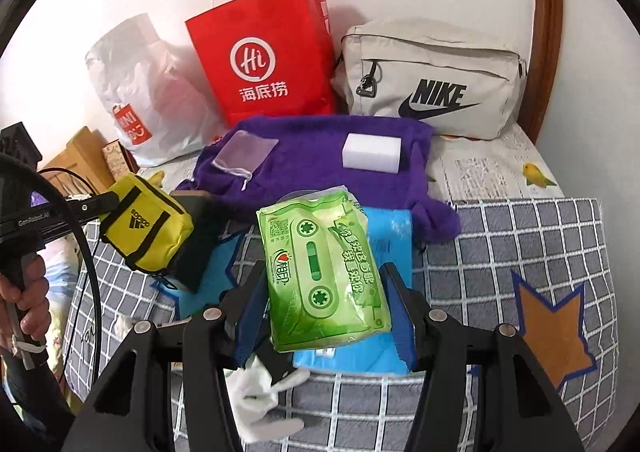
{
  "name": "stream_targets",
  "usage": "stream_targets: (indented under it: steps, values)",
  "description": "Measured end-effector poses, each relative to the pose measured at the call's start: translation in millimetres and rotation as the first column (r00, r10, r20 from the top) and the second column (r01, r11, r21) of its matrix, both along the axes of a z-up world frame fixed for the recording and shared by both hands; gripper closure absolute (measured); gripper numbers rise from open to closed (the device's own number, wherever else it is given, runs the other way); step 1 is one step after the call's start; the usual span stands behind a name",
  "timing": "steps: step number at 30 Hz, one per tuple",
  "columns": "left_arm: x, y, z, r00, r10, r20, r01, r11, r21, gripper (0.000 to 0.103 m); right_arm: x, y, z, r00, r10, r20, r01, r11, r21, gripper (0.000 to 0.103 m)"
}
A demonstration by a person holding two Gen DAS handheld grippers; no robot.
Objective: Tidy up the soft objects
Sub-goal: 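Lift the wet-wipes pack with the right tool while the left tool lifts the yellow pouch toward the towel, then release the wet-wipes pack onto the towel with the right tool while the left tool releases the yellow pouch there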
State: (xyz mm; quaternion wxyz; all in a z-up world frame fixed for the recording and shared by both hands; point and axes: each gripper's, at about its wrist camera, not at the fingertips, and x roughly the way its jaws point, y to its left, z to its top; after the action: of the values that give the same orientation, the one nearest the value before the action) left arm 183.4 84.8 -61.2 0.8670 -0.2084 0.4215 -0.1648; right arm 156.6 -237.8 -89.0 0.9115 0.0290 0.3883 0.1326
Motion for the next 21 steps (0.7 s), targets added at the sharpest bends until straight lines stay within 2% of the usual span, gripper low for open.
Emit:
stream_targets:
  steps: [12, 21]
  values:
    - [41.2, 4.6, -4.4, 1.000, 0.016, -0.007, -0.017, 1.000, -0.015, 0.089, 58.9, -0.5, 5.1, 1.000, -0.018, -0.001, 0.018, 1.000, -0.002, 0.048]
    - [74.0, 4.4, -11.5, 0.999, 0.029, -0.021, -0.029, 0.999, -0.013, 0.089, 119.9, -2.0, -12.4, 0.997, -0.033, -0.064, 0.032, 0.999, -0.019, 0.048]
